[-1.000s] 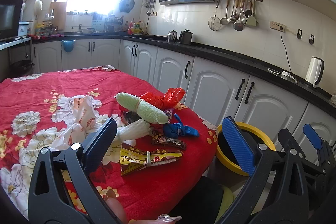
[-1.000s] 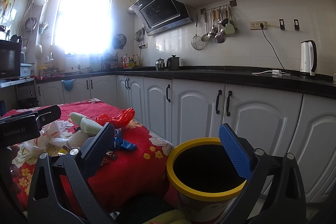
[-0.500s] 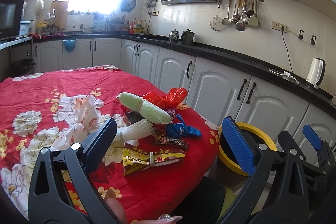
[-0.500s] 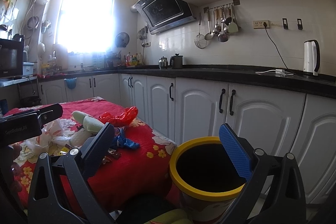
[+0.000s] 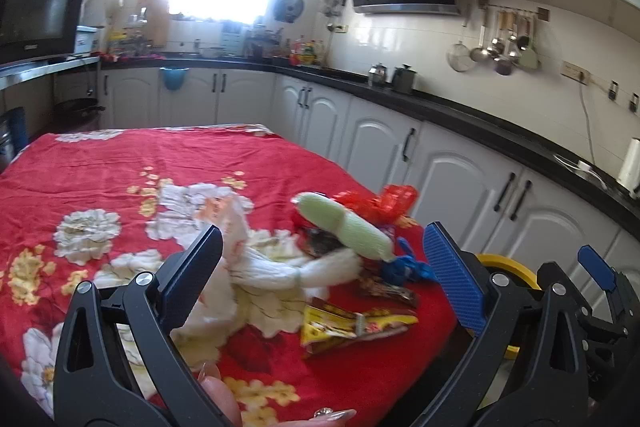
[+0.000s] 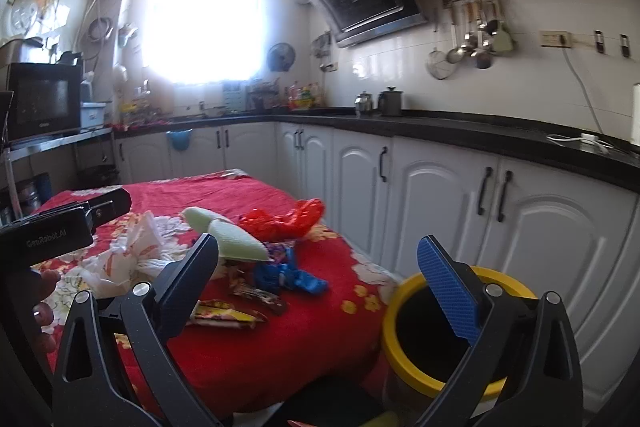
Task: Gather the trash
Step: 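Grasp the white plastic bag with the left tool while the right tool grasps the green mesh scrubber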
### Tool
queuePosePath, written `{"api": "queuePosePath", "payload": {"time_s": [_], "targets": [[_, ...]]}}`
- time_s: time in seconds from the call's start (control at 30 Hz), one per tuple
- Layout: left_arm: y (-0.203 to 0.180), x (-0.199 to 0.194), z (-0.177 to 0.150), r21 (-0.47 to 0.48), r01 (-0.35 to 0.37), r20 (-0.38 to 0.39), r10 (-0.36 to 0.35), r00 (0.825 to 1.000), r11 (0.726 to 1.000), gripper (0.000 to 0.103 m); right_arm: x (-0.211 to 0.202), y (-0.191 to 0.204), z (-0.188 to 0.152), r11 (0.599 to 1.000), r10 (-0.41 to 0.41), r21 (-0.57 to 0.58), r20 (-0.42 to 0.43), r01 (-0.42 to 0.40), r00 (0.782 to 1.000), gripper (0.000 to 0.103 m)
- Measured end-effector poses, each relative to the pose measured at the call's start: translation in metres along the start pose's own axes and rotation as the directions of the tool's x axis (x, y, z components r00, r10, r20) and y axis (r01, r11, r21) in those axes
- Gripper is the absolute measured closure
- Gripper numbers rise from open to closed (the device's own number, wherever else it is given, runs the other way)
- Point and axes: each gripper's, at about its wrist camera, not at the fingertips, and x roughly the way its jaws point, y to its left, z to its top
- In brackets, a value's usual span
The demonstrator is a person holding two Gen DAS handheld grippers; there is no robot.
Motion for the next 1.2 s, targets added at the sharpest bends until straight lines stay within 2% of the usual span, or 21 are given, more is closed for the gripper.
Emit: {"api": "queuePosePath", "payload": {"time_s": [0.27, 0.53, 0.67, 0.9, 1.0, 1.07, 1.2], "targets": [[0.032, 0.011, 0.011, -0.039, -0.091, -0.012, 0.090, 0.996, 0.995, 0.011, 0.034, 0.024, 0.018, 0.995, 0.088, -0.032, -0.039, -0.089, 0.995, 0.006], [0.059, 0.028, 0.013, -0.051, -0.167, -0.069, 0.164, 0.984, 0.985, 0.011, 0.085, 0.055, 0.032, 0.983, 0.153, -0.083, -0.116, -0.163, 0.981, 0.006], [0.072, 0.042, 0.010, -0.050, -0.190, -0.118, 0.183, 0.976, 0.981, 0.011, 0.127, 0.066, 0.031, 0.974, 0.180, -0.094, -0.234, -0.207, 0.955, 0.006], [0.096, 0.065, 0.000, -0.067, -0.197, -0.210, 0.179, 0.961, 0.978, 0.011, 0.188, 0.077, 0.013, 0.965, 0.196, -0.081, -0.412, -0.250, 0.890, 0.006], [0.104, 0.077, -0.006, -0.081, -0.196, -0.251, 0.170, 0.953, 0.977, 0.011, 0.203, 0.078, 0.006, 0.964, 0.201, -0.066, -0.447, -0.257, 0.872, 0.006], [0.107, 0.083, -0.011, -0.103, -0.181, -0.284, 0.146, 0.948, 0.978, 0.011, 0.207, 0.079, 0.004, 0.962, 0.205, -0.069, -0.454, -0.263, 0.867, 0.006], [0.109, 0.094, -0.019, -0.101, -0.186, -0.326, 0.144, 0.934, 0.977, 0.011, 0.216, 0.081, 0.002, 0.959, 0.210, -0.073, -0.461, -0.272, 0.863, 0.008]]}}
